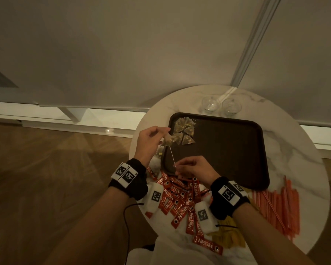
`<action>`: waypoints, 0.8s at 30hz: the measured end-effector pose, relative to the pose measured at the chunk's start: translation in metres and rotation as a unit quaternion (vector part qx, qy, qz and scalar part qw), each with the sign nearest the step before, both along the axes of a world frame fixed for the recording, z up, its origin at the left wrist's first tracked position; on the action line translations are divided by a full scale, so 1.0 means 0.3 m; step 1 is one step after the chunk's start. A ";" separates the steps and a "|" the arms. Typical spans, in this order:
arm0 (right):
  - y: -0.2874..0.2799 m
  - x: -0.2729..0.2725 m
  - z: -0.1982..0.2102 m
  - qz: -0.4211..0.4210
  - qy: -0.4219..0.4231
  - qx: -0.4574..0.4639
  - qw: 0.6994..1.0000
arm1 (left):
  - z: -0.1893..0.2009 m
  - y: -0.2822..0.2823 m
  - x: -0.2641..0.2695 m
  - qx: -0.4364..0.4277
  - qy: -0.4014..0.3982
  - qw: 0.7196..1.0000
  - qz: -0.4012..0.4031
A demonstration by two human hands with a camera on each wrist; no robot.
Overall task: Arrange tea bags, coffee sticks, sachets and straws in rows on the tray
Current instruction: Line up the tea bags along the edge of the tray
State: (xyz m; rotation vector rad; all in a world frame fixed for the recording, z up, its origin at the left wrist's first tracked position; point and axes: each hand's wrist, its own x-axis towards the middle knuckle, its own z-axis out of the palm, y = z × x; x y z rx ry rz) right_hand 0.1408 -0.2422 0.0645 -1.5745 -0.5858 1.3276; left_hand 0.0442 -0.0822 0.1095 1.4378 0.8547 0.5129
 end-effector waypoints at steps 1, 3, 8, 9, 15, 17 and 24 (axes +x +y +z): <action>-0.004 -0.001 -0.003 -0.007 0.009 0.000 1.000 | -0.002 0.004 0.002 0.001 0.004 1.000 0.000; -0.009 -0.002 -0.005 -0.022 0.021 -0.003 1.000 | -0.016 0.013 0.006 -0.003 0.013 1.000 0.007; -0.019 0.008 0.013 -0.053 0.049 0.027 0.997 | -0.074 0.031 0.002 -0.067 0.059 0.995 0.036; -0.020 0.010 0.015 -0.059 0.049 0.034 0.996 | -0.086 0.031 -0.002 -0.094 0.069 0.993 0.036; 0.002 0.027 0.020 -0.065 0.025 0.039 0.997 | -0.129 0.004 -0.008 -0.142 0.089 0.985 0.034; 0.016 0.033 0.010 -0.088 0.037 0.032 0.995 | -0.121 0.003 0.000 -0.136 0.077 0.987 0.022; 0.057 0.067 0.008 -0.172 0.025 0.027 0.984 | -0.091 -0.013 0.028 -0.028 0.050 0.995 -0.084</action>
